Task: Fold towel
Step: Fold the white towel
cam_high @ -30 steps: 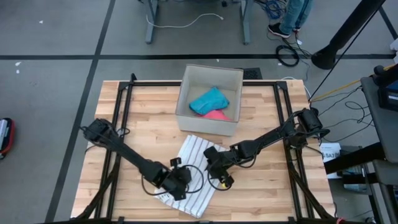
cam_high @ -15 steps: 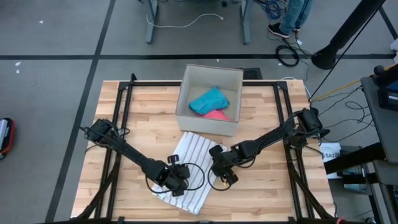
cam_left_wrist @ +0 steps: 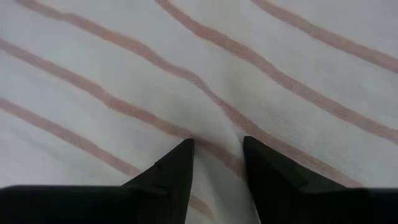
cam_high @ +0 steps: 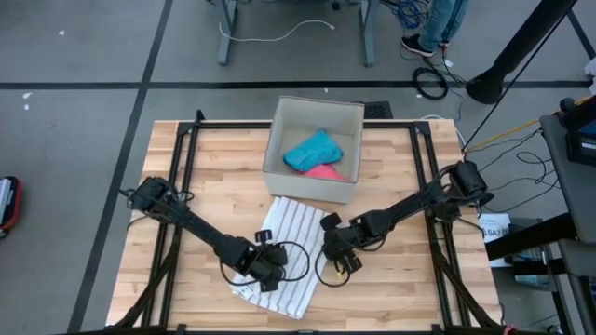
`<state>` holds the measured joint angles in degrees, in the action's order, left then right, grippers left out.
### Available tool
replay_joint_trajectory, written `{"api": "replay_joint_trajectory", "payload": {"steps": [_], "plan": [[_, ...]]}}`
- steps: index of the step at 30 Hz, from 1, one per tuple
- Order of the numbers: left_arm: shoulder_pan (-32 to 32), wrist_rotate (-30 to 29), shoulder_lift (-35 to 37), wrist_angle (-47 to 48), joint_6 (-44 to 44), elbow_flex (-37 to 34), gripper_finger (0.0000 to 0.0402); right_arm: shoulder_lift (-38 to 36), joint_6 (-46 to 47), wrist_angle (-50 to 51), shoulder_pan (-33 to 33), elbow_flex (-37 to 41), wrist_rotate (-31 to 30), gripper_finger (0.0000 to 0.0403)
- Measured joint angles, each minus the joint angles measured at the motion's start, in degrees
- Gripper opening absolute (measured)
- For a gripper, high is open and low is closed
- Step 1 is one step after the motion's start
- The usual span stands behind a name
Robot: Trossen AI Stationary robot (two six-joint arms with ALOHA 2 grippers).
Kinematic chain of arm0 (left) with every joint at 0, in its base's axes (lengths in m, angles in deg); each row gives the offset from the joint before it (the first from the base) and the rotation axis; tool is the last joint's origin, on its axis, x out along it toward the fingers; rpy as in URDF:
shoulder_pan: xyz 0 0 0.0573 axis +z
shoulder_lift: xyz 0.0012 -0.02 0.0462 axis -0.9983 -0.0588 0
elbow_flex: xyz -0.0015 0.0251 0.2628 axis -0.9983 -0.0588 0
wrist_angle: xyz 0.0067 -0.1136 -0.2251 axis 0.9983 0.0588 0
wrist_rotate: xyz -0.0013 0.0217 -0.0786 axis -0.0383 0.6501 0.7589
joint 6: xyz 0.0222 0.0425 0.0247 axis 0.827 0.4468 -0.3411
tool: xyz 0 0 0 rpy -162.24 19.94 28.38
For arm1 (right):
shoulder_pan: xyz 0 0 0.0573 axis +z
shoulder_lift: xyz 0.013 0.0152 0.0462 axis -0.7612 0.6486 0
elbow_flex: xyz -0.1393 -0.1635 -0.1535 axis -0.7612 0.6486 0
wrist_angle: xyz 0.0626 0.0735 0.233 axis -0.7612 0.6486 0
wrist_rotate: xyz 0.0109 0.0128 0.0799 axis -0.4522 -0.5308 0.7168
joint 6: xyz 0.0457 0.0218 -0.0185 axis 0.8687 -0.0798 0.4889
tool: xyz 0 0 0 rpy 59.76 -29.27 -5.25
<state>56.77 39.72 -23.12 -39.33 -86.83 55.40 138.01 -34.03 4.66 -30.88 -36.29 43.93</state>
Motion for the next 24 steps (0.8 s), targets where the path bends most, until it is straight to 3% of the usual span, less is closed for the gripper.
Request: {"api": "replay_joint_trajectory", "payload": {"steps": [6,12,24], "plan": [[1.81,-0.31,0.0,1.19,0.75,0.0,0.0147,-0.59,-1.88,-9.97,7.6,-0.48,-0.27,0.0196],[3.89,-0.26,0.0,-0.55,3.48,0.0,0.0147,-0.14,-8.42,-23.02,14.58,-0.5,-5.89,0.0196],[8.2,1.67,0.0,-9.94,6.67,0.04,0.0147,3.96,-10.28,-31.21,15.58,-0.54,-5.5,0.0196]]}}
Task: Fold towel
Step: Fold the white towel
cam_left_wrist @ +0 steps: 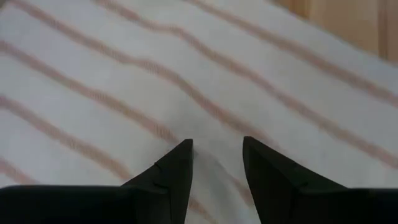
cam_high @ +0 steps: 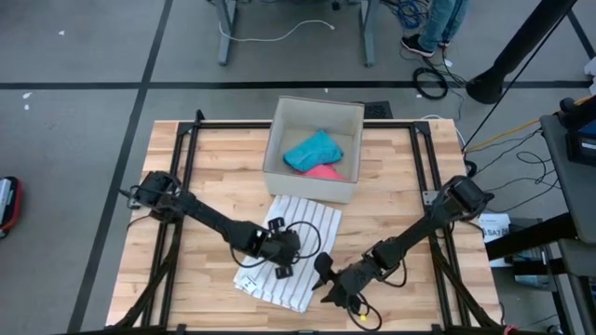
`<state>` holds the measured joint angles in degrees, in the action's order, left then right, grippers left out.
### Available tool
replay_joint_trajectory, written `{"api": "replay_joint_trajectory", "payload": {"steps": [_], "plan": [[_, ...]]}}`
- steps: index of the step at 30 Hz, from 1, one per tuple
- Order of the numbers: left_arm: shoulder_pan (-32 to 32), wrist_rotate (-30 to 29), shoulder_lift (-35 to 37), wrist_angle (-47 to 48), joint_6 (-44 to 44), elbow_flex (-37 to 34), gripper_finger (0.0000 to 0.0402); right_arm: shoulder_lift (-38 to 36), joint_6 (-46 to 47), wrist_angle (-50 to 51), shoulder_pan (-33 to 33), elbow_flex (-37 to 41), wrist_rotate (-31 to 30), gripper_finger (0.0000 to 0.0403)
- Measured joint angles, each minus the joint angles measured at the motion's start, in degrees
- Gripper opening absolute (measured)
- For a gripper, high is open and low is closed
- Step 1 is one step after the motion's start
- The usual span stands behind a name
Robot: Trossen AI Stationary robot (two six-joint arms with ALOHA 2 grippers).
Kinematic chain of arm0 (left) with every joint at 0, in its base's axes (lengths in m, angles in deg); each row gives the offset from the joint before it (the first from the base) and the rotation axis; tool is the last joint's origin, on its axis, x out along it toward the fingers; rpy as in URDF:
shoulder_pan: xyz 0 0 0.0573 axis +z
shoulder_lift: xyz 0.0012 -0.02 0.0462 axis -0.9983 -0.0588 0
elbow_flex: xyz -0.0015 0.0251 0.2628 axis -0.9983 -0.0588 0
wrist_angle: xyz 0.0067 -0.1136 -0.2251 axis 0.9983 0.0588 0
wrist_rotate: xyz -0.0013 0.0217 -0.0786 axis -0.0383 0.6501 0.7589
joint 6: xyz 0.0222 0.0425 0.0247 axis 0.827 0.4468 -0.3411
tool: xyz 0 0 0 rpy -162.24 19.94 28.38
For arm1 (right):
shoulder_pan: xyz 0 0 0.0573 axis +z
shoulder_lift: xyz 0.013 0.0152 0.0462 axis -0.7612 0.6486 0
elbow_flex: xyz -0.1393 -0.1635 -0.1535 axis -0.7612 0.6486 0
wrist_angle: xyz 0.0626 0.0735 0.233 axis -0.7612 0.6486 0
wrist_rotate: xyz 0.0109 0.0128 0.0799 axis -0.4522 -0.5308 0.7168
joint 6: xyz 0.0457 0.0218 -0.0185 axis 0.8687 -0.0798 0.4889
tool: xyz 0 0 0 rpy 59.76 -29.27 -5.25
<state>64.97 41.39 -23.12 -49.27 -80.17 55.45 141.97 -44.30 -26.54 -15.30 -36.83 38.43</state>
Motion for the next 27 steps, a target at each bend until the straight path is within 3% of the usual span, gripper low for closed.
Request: {"api": "replay_joint_trajectory", "payload": {"steps": [9,21,27], "plan": [[3.15,0.23,0.0,-2.97,1.52,0.02,0.0147,4.61,-4.02,-9.05,1.64,-0.26,-0.34,0.0196],[3.68,1.8,-1.48,-4.02,1.38,0.09,0.0147,15.88,-8.44,-5.17,1.71,-11.17,-3.72,0.0196],[3.7,1.78,-2.62,-3.73,1.27,0.07,0.0147,18.37,-5.1,0.49,1.22,-15.93,-6.23,0.0179]]}}
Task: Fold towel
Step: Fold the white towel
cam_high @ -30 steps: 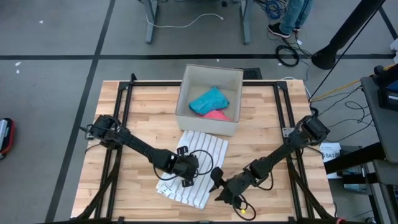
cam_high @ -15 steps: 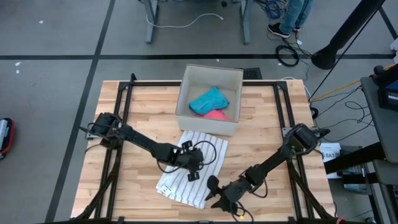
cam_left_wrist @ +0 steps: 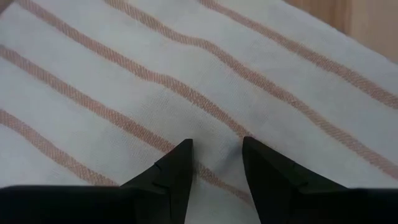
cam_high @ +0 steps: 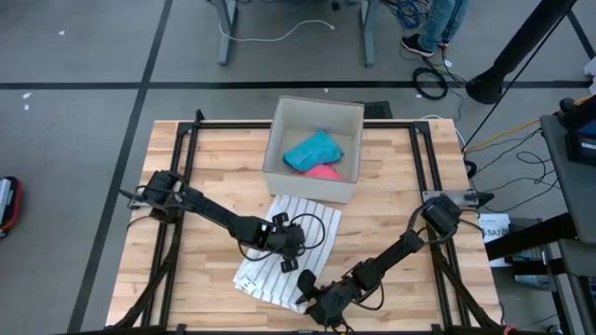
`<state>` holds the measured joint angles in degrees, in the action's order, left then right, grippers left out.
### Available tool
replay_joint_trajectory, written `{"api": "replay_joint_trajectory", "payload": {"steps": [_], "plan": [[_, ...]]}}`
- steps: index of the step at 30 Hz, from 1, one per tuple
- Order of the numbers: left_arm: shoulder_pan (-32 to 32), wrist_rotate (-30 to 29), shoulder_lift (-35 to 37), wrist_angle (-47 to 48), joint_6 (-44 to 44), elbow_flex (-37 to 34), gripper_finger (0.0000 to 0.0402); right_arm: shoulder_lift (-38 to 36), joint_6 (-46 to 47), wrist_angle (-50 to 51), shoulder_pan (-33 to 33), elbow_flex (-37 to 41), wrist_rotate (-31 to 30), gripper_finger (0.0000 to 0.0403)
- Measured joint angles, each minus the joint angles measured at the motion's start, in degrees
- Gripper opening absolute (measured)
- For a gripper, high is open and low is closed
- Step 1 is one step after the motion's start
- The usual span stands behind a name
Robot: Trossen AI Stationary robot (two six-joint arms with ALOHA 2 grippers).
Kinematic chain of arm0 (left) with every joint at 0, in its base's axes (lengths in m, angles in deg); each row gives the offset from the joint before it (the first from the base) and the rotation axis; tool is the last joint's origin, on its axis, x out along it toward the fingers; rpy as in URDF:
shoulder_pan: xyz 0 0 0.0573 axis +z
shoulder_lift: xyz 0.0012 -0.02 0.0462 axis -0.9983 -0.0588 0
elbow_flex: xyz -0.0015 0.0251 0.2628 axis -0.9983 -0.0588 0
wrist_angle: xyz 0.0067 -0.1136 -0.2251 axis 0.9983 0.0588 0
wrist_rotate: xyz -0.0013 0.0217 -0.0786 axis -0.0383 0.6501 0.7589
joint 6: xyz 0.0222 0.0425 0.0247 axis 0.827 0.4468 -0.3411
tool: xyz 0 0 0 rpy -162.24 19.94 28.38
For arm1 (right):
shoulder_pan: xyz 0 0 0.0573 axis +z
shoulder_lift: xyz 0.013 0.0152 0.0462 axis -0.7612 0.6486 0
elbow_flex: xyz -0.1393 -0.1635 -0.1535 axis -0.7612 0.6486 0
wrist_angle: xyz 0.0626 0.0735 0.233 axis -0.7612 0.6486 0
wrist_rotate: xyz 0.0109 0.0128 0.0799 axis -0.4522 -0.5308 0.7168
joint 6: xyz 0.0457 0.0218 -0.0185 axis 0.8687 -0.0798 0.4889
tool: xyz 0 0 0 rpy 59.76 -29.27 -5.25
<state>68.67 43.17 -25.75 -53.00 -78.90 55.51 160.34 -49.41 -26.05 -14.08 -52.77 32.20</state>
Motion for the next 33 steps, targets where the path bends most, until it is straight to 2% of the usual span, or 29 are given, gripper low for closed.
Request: {"api": "replay_joint_trajectory", "payload": {"steps": [3,7,9,15,18,23,28,33], "plan": [[-0.02,0.0,0.0,-0.11,0.03,0.0,0.0147,-0.39,0.22,1.23,-0.14,0.04,-1.82,0.0136],[0.0,0.0,0.0,-0.1,0.07,0.0,0.0147,-0.72,0.2,2.64,-0.46,0.09,-3.37,0.0042],[0.0,0.0,0.0,0.27,0.08,0.0,0.0147,-0.74,0.75,3.12,-0.48,0.09,-3.35,0.0013],[-0.11,-0.03,0.0,1.02,3.04,0.0,0.0147,-3.12,3.75,6.58,1.03,0.29,-3.77,0.0004],[-0.11,-0.02,0.01,2.86,3.07,0.02,0.0147,-7.06,6.4,9.4,2.48,0.31,-4.67,0.0003],[-0.2,0.17,0.15,5.02,3.06,0.13,0.0147,-14.52,10.69,16.21,5.84,0.31,-9.61,0.0002],[-1.55,0.22,0.15,5.42,4.47,0.15,0.0147,-21.25,19.09,25.75,8.6,0.28,-15.57,0.0001],[-2.97,-0.3,0.15,4.43,4.34,0.05,0.0147,-23.3,30.11,33.67,9.09,0.26,-16.6,0.0001]]}}
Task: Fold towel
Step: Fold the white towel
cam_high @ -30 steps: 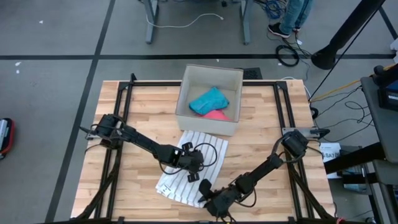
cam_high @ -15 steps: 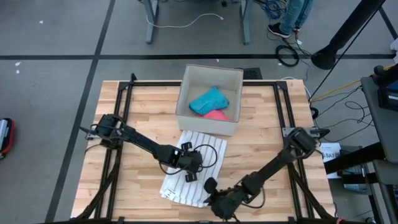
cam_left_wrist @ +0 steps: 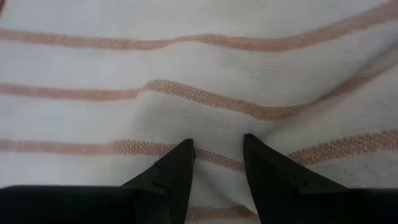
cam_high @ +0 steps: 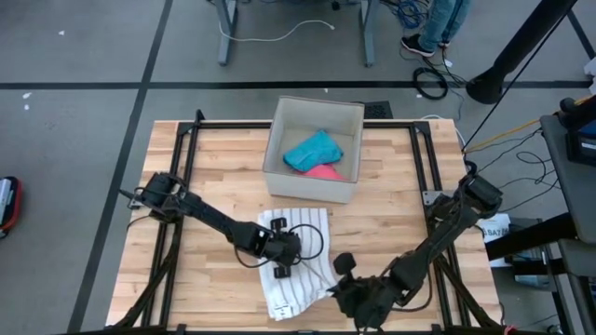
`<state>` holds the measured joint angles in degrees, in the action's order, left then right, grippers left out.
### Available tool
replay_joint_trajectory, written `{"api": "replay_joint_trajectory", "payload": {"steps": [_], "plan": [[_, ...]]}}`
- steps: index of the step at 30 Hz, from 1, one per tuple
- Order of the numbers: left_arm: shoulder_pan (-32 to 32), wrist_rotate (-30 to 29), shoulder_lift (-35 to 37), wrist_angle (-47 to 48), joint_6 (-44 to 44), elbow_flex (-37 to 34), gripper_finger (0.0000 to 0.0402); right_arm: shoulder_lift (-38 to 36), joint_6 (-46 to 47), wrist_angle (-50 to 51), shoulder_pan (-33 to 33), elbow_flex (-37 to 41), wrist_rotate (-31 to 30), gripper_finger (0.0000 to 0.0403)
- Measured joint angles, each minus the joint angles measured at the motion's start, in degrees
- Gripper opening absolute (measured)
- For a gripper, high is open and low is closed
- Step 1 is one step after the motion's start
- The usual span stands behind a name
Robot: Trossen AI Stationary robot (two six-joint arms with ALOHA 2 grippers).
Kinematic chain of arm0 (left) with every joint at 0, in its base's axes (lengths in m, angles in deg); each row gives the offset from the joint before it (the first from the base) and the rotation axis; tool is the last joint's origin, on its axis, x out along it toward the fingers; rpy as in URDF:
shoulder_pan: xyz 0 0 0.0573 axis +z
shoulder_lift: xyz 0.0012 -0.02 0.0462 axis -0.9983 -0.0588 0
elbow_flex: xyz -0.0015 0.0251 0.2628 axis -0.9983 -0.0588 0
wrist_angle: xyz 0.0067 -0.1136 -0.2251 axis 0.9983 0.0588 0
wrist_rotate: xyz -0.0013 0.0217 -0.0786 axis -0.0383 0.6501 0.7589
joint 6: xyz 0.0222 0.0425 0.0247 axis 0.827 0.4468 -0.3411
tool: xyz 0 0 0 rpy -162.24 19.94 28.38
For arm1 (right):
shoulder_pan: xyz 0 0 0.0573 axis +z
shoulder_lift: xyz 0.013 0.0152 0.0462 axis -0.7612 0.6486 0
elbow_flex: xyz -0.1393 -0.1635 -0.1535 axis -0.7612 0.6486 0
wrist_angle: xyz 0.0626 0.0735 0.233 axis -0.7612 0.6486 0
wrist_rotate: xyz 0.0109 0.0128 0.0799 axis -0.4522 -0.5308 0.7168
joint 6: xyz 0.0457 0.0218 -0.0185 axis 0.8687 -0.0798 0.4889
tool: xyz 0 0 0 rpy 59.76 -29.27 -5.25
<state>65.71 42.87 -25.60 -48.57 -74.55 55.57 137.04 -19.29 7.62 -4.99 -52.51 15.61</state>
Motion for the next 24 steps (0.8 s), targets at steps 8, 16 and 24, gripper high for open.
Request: {"api": "replay_joint_trajectory", "payload": {"steps": [8,16,24], "plan": [[-2.93,-0.34,-0.19,-7.24,1.86,-0.12,0.0147,0.36,8.36,5.93,1.43,-0.07,1.18,0.0],[-4.74,-3.05,0.35,-6.27,8.14,-0.12,0.0147,0.37,11.99,11.9,-0.32,-0.07,-1.74,0.0],[-9.6,-7.9,5.07,-7.69,14.12,-0.12,0.0168,0.39,17.43,14.13,-2.37,3.6,-1.66,0.0]]}}
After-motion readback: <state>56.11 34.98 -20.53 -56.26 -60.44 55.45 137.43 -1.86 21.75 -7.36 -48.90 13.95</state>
